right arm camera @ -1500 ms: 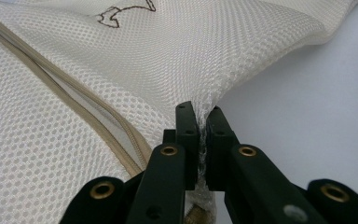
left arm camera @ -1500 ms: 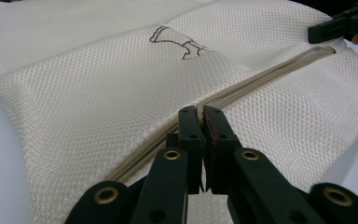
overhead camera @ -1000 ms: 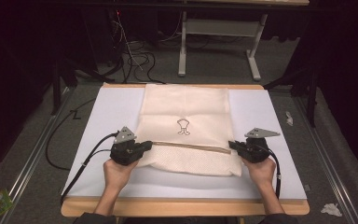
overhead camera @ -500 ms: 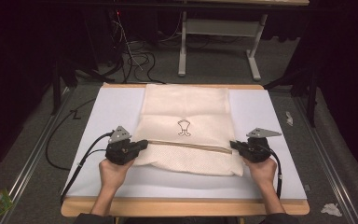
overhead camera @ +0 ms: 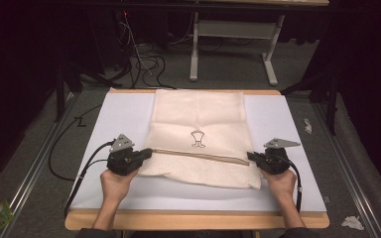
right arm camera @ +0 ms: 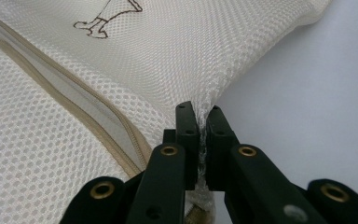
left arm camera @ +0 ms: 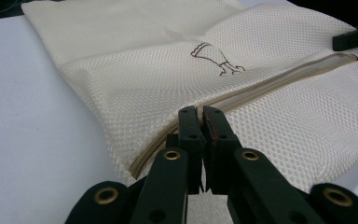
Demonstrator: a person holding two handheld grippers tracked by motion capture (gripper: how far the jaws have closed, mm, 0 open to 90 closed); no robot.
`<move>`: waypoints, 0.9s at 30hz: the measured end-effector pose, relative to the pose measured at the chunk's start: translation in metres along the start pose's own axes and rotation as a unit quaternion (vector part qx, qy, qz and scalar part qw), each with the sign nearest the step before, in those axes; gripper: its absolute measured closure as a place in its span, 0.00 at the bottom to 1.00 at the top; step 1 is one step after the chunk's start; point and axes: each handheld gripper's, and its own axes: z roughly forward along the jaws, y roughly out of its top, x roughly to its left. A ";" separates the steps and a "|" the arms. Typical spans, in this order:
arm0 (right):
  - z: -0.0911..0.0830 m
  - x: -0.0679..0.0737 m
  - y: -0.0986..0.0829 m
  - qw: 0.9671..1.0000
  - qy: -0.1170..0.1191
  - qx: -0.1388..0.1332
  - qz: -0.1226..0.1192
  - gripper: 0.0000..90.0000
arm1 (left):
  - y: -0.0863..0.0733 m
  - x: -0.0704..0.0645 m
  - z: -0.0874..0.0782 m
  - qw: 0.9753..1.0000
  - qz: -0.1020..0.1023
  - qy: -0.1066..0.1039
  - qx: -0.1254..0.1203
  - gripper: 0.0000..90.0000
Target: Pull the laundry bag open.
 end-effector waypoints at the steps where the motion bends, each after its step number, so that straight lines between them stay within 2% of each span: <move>1: 0.000 0.000 0.000 1.000 -0.004 -0.001 -0.004 0.98 | 0.001 0.000 0.000 1.000 0.001 0.001 -0.001 0.97; 3: -0.003 0.002 0.002 1.000 -0.010 -0.001 -0.006 0.98 | 0.002 0.001 -0.001 1.000 0.002 0.000 -0.003 0.97; 6: -0.002 0.003 0.002 1.000 -0.010 0.001 -0.006 0.98 | 0.000 0.002 -0.004 1.000 0.007 0.012 -0.003 0.97; 10: -0.001 0.000 0.001 1.000 -0.010 0.002 -0.004 0.98 | -0.002 0.006 -0.006 1.000 -0.003 0.008 -0.010 0.97; 12: -0.004 0.000 0.002 1.000 -0.010 -0.006 0.002 0.98 | 0.000 0.006 -0.005 1.000 -0.005 0.015 -0.005 0.97; 16: -0.005 0.001 0.003 1.000 -0.013 -0.011 -0.002 0.98 | 0.003 0.005 -0.007 1.000 0.003 0.019 -0.004 0.97; 18: -0.005 -0.001 0.002 1.000 -0.013 -0.010 0.000 0.98 | 0.003 0.006 -0.011 1.000 0.004 0.028 -0.003 0.97; 27: -0.007 -0.005 0.001 1.000 -0.013 -0.013 0.004 0.98 | 0.001 0.007 -0.011 1.000 0.002 0.027 -0.005 0.97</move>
